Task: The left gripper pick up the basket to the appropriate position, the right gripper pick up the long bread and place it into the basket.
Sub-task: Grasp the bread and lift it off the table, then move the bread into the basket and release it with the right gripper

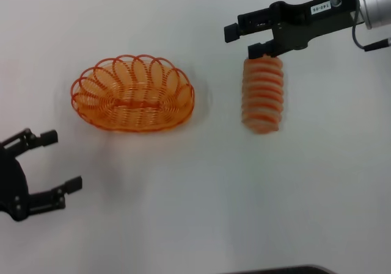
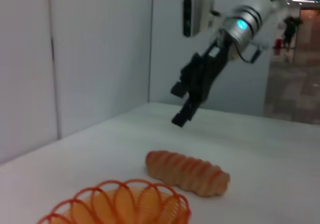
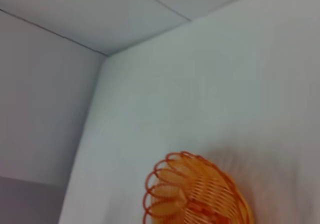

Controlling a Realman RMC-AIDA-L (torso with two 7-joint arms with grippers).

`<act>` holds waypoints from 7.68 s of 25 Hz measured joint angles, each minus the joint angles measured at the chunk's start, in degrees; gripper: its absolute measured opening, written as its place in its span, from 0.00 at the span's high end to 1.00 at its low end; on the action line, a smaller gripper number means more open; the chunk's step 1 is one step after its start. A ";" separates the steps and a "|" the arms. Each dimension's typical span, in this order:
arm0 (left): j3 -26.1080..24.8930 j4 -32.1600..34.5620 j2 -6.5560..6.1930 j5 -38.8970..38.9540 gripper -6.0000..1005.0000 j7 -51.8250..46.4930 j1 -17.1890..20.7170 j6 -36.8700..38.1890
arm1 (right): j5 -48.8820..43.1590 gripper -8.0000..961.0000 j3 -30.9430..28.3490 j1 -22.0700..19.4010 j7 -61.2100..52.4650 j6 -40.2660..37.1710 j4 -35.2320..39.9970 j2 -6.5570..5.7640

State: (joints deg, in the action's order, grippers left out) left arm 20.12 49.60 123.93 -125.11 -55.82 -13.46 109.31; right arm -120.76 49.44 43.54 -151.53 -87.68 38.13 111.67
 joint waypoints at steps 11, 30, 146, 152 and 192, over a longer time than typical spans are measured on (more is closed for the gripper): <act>0.17 -2.88 0.00 -3.63 0.10 2.87 -0.07 -0.95 | -9.61 0.05 -7.35 -0.07 -9.54 -10.03 2.09 -0.78; 0.15 -6.26 0.00 -3.57 0.10 3.98 -1.41 -3.28 | -20.55 0.05 -7.22 -2.35 -7.48 -11.34 2.66 -1.34; -6.50 -14.28 -0.34 -3.29 0.10 2.06 -2.18 -10.52 | 5.89 0.66 23.87 2.14 43.93 14.22 10.29 8.14; -7.14 -14.37 -0.36 -3.30 0.10 2.04 -2.12 -10.31 | 2.51 0.71 24.25 1.94 43.37 16.60 8.74 8.23; -7.97 -16.40 -0.35 -3.04 0.10 2.03 -3.64 -12.29 | 26.82 0.25 26.72 -6.59 59.41 21.37 6.45 7.98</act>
State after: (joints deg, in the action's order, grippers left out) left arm 12.15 33.20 123.57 -128.14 -53.79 -17.10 97.02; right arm -93.94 76.16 36.95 -92.12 -66.32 44.58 119.65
